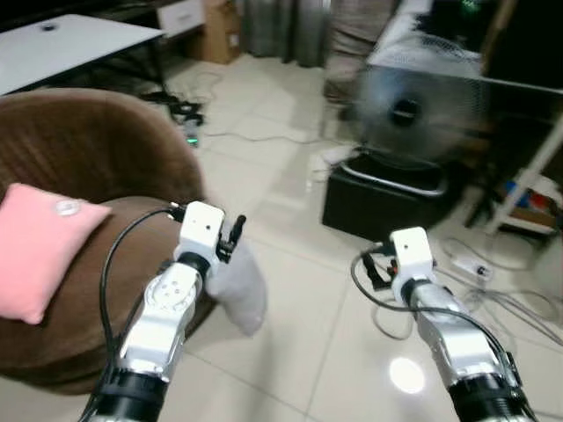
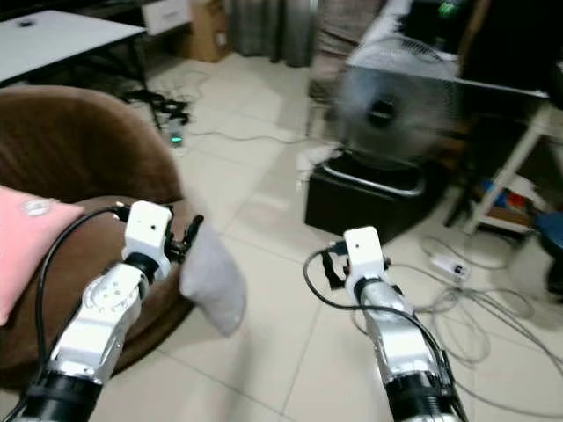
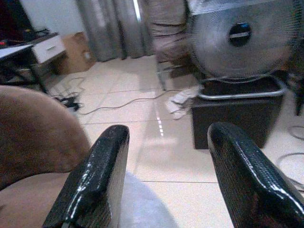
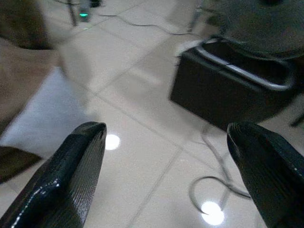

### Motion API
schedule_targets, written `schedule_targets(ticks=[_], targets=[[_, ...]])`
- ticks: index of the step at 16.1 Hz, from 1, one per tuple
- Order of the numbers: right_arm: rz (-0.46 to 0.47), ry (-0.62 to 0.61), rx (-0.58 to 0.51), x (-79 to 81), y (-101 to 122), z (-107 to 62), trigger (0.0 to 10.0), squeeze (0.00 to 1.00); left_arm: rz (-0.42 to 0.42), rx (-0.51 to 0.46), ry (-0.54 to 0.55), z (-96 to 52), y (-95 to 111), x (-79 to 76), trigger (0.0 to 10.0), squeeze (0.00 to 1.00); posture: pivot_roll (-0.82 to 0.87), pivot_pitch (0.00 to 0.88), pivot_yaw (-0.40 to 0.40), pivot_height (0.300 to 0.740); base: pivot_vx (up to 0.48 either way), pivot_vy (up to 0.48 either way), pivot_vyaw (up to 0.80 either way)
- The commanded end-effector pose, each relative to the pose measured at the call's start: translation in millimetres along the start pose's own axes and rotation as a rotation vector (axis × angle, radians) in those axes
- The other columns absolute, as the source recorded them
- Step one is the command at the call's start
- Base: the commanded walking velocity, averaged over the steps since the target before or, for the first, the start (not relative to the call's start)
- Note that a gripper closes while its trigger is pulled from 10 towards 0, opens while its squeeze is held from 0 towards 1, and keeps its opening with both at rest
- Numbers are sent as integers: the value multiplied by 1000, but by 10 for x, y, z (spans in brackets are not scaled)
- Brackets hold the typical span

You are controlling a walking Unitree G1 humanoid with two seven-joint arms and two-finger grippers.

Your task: Move the pillow to the sofa from floor

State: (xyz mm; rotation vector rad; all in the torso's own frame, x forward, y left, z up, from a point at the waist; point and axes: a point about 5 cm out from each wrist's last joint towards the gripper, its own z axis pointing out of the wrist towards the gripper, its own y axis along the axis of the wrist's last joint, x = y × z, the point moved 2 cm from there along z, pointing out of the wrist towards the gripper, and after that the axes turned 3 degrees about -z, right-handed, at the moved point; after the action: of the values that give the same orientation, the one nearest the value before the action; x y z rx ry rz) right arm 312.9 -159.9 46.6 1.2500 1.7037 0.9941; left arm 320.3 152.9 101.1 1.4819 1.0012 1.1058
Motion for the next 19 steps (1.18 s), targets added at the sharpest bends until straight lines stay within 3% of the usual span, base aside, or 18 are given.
schedule_targets(ticks=[1,10,19], targets=[[-15,15,-19,26,74,9,10000,0,8,-1,7,9,21,24,10000,0,38,0,14,740,352,0,0],[-44,54,-24,70,91,2,10000,0,7,6,0,10,7,5,10000,0,37,0,11,740,350,0,0],[-52,51,-23,65,76,-1,10000,0,13,13,-10,3,-10,-7,10000,0,36,0,12,740,348,0,272]])
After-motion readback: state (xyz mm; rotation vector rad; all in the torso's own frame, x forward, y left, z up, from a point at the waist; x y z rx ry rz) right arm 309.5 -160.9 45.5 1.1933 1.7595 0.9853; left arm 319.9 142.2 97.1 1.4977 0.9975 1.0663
